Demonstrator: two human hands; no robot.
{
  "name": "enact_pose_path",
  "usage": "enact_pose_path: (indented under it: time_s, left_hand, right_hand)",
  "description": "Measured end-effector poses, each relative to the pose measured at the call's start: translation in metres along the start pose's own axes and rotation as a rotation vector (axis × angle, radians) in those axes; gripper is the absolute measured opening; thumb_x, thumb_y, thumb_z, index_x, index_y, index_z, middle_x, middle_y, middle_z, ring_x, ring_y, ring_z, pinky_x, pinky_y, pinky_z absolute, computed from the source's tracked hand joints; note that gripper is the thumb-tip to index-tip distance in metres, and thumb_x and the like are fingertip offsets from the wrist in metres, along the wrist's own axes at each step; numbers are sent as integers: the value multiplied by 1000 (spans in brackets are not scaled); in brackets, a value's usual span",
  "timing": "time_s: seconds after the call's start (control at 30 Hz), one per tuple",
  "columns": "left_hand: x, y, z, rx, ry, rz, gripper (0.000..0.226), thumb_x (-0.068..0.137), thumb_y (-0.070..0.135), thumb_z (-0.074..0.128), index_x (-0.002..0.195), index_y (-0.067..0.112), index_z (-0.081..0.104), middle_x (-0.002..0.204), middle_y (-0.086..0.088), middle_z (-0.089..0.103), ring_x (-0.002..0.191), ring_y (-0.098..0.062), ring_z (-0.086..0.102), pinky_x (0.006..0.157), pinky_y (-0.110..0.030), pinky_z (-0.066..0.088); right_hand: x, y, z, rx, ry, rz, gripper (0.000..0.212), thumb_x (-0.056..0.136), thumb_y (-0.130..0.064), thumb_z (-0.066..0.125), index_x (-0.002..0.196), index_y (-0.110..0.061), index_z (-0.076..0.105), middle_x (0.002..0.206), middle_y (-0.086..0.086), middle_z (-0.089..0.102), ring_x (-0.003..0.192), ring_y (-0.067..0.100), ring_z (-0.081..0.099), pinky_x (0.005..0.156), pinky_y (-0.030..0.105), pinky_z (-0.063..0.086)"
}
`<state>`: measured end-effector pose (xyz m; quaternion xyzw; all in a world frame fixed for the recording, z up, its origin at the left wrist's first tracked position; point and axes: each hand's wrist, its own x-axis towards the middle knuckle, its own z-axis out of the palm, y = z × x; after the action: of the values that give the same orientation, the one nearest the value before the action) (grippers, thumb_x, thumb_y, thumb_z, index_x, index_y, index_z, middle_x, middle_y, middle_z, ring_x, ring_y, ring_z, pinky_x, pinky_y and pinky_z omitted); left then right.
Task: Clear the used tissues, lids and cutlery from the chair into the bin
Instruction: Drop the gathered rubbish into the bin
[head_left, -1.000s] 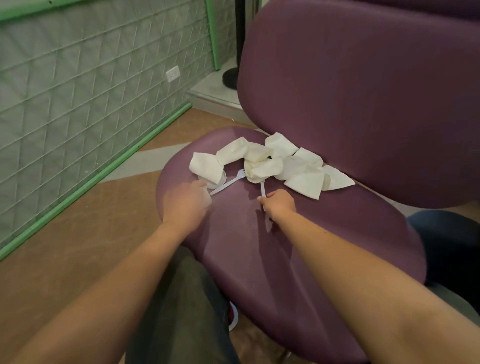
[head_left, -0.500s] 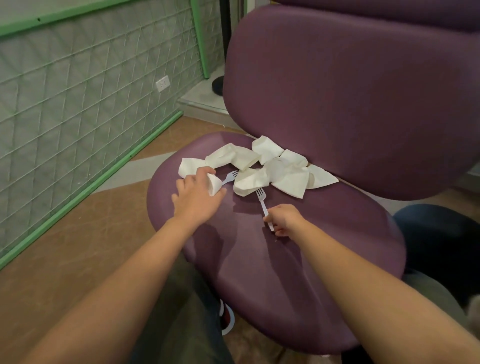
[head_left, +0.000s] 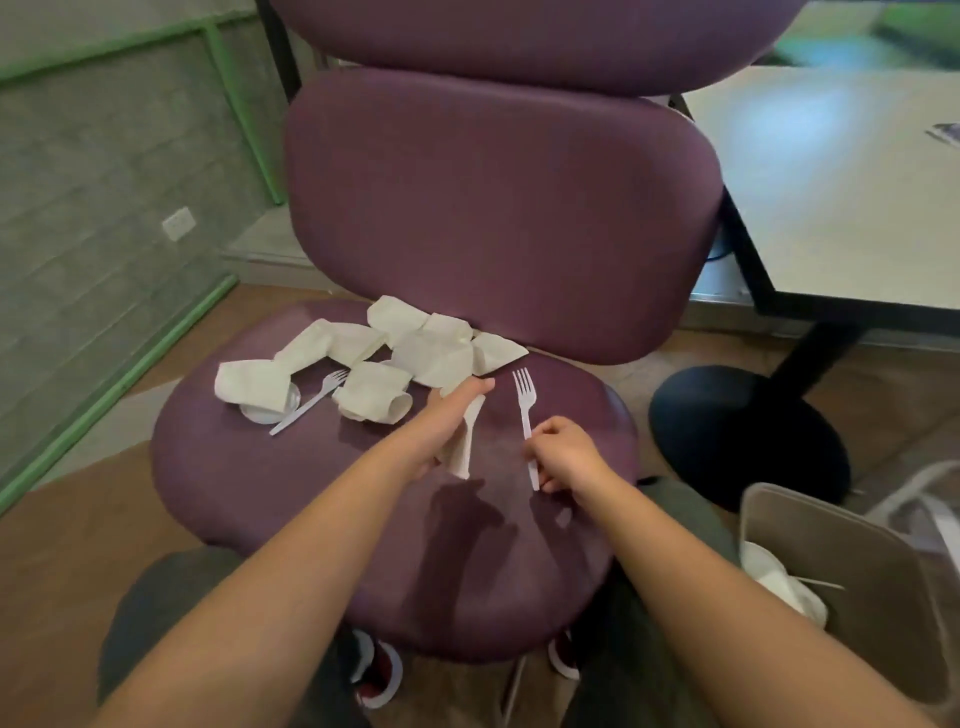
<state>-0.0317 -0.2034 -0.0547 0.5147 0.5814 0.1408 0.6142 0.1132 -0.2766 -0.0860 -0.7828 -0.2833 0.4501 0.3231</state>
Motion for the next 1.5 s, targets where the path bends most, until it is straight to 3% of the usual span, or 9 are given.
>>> enact_pose_path:
  time_s: [0.17,0.3,0.43,0.57,0.73,0.83,1.03,1.23,1.5]
  left_hand:
    - [4,24,65,74,-341,-112,105,57,93,50,138,27,40,132,6,54,115,-19,57,99,-40,40]
    - [6,37,114,102,-450,-95,55,80,74,54,104,24,57,76,3,60,67,-14,55,64,-26,41]
    - [6,45,169,95,-513,-110,52,85,65,56,117,24,56,101,-2,63,93,-22,60,78,-40,52]
    - [5,49,217,202,-487,-10,72,81,71,54,132,22,45,114,-5,63,90,-22,61,62,-34,53]
    - [-2,49,265,304,-434,205,62,96,48,49,144,23,19,131,0,43,112,-19,47,99,-31,41]
    - [-8,45,293,336,-430,244,52,100,40,46,142,22,22,134,-6,43,110,-20,46,96,-32,40]
    - [-8,23,337,328,-373,132,44,100,37,43,139,28,25,135,-8,42,114,-27,49,101,-43,46]
    - [-8,9,359,471,-439,181,47,95,27,49,141,31,40,137,-3,46,119,-26,49,102,-40,45]
    - [10,10,345,447,-350,289,35,91,23,59,126,30,59,128,0,59,123,-21,51,108,-37,38]
  right_hand:
    - [-12,19,-66,151,175,-33,9,80,-8,58,86,-14,57,76,10,63,65,28,61,66,44,58]
    - [-19,58,-118,211,322,-28,8,80,-10,60,80,-18,59,81,8,65,74,27,63,75,45,57]
    - [-28,113,-166,192,480,59,14,81,-9,62,77,-22,60,83,7,66,79,28,61,77,40,53]
    - [-36,163,-197,135,536,180,14,83,-5,62,94,-9,68,88,11,68,77,29,62,70,35,51]
    - [-43,202,-208,117,534,285,22,83,-3,60,103,-10,68,78,9,67,60,22,59,53,26,43]
    - [-41,215,-209,114,551,280,26,90,-16,61,114,-11,69,101,8,72,88,25,65,77,30,50]
    - [-59,192,-220,670,535,-40,31,99,-37,52,117,-16,65,109,6,68,99,21,65,81,33,54]
    - [-51,214,-237,549,632,29,26,93,-10,59,117,-17,64,113,4,67,104,25,64,91,47,56]
    - [-30,241,-246,-151,528,328,44,96,-31,50,136,-14,54,136,13,56,130,33,44,112,41,32]
